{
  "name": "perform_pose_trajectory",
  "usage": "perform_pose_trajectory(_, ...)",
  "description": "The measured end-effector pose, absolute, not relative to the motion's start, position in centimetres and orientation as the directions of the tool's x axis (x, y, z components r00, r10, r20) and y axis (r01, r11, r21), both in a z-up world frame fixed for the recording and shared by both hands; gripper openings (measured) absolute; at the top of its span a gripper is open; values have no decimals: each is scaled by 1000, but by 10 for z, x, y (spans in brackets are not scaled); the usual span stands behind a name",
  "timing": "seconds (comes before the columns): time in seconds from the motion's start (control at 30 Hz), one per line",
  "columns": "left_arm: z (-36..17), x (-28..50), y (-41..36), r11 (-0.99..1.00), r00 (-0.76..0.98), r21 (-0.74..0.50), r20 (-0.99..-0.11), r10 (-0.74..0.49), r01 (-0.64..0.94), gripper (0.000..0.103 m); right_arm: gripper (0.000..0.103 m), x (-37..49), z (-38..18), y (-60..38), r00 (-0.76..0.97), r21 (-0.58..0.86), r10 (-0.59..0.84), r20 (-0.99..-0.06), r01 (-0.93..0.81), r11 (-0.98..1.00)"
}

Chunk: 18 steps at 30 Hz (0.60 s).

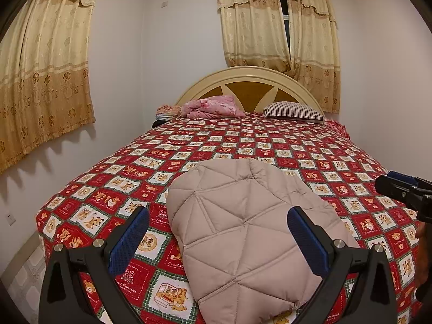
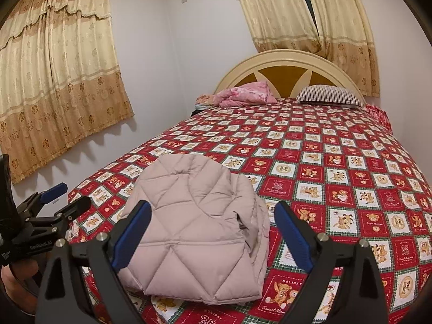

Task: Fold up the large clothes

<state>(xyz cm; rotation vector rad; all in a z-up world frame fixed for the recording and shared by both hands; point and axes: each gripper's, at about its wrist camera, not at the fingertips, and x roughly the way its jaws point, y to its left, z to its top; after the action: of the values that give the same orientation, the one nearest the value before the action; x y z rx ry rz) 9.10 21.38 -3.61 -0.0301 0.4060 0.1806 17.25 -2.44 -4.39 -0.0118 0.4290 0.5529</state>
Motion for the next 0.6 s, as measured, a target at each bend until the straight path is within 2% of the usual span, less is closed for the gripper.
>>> perform_pose_trajectory(0.37, -32, 89, 214, 976, 899, 23, -385, 209, -217, 102, 98, 171, -43, -26, 769, 100, 514, -380, -518, 850)
perform_pose_trajectory(0.6, -27, 85, 221, 976, 909, -52, -376, 179, -214, 102, 98, 170, -44, -26, 770, 99, 516, -376, -520, 848)
